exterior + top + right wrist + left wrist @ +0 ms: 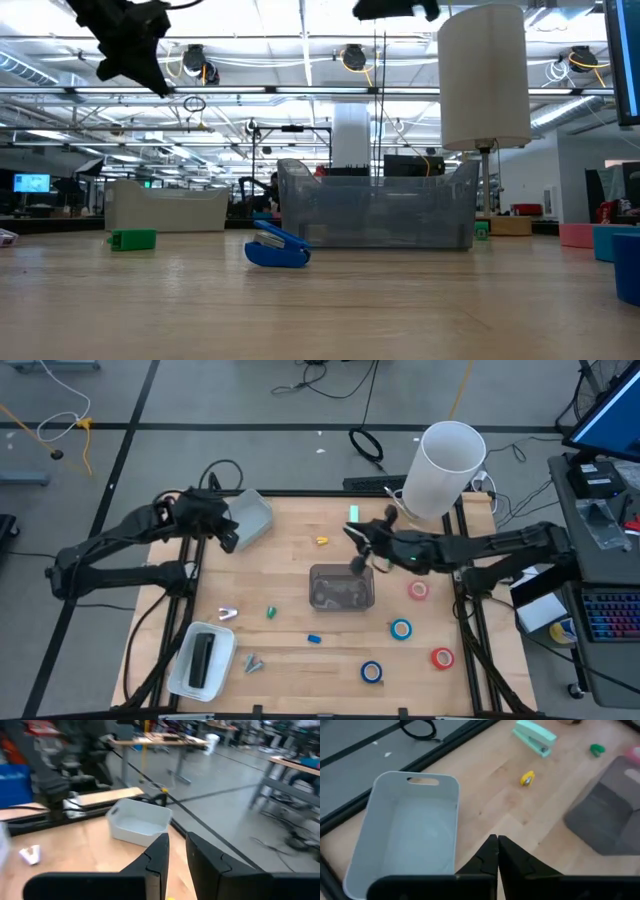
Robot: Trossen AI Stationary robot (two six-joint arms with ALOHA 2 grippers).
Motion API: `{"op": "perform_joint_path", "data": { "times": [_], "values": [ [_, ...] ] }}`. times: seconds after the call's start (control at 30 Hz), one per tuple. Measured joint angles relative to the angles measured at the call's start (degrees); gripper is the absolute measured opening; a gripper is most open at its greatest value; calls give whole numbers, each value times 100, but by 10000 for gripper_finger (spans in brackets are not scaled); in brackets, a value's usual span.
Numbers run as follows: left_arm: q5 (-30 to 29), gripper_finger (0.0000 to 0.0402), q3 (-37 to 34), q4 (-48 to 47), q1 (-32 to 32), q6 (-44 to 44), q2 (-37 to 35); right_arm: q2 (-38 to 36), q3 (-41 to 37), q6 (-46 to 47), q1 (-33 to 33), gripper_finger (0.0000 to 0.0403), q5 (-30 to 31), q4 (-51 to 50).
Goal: Pick and place Stapler, Stapler remover, tape
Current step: Put the large light green stapler into the white bin
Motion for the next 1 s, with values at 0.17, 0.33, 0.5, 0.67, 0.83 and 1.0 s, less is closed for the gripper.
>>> {"op": "perform_joint_path", "data": {
  "times": [0.17,0.33,0.5,0.67,0.83,1.0],
  "values": [
    [132,29,-2,-109,16,58,-31,831,1001,421,-201,59,91,-447],
    [146,31,-2,-263,12,151,-27,1678,1836,871,-456,59,84,-1336],
    [169,32,-2,-262,10,285,-29,2431,2530,1528,-744,59,63,-2522],
    [169,31,-4,-262,10,356,-29,2964,2875,2152,-1097,59,-146,-3257],
    [171,31,-7,-262,10,437,-29,3337,2880,2852,-1536,59,-1020,-3680],
    [180,31,-7,-271,12,464,-29,3534,2877,3188,-1809,59,-1001,-4050]
  ]
}}
